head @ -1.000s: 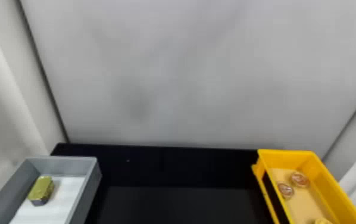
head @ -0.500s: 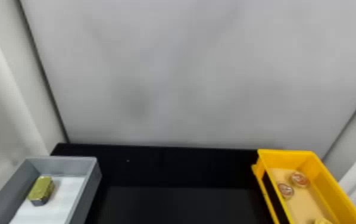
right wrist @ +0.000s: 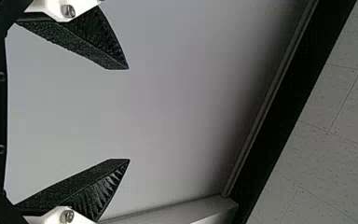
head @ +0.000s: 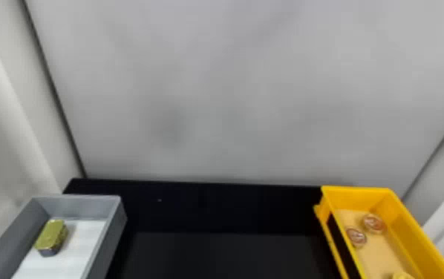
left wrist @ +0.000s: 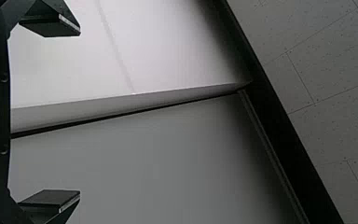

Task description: Pick up the round yellow can and place it in the yellow rectangular box

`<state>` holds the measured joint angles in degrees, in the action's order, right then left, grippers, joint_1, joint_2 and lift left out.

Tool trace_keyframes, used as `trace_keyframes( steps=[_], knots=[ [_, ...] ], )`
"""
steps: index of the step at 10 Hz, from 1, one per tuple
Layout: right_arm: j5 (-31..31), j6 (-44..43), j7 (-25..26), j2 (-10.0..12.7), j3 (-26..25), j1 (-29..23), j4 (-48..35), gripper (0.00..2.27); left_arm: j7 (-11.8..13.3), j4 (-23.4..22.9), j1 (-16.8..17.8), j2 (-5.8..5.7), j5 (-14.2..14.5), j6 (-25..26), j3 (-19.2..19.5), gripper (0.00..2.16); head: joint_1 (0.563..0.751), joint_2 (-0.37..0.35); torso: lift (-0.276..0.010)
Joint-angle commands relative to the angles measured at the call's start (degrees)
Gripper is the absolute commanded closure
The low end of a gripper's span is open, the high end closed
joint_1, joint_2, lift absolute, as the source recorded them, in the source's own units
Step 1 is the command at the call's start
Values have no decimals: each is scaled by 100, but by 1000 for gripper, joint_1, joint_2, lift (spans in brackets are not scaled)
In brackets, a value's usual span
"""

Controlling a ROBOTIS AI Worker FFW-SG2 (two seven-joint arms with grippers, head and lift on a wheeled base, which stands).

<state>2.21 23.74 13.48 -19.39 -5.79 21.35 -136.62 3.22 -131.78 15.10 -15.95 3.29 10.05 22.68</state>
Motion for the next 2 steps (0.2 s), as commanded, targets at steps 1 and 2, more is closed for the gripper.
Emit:
trace_keyframes(
  steps=[1,2],
  knots=[
    [-45,-105,-21,32,16,45,13,67,48,3,10,3,-56,-64,-8,61,583,-78,-9],
    [-54,-140,-30,32,16,45,22,67,48,3,10,3,-56,-73,-8,61,583,-78,-9]
  ],
)
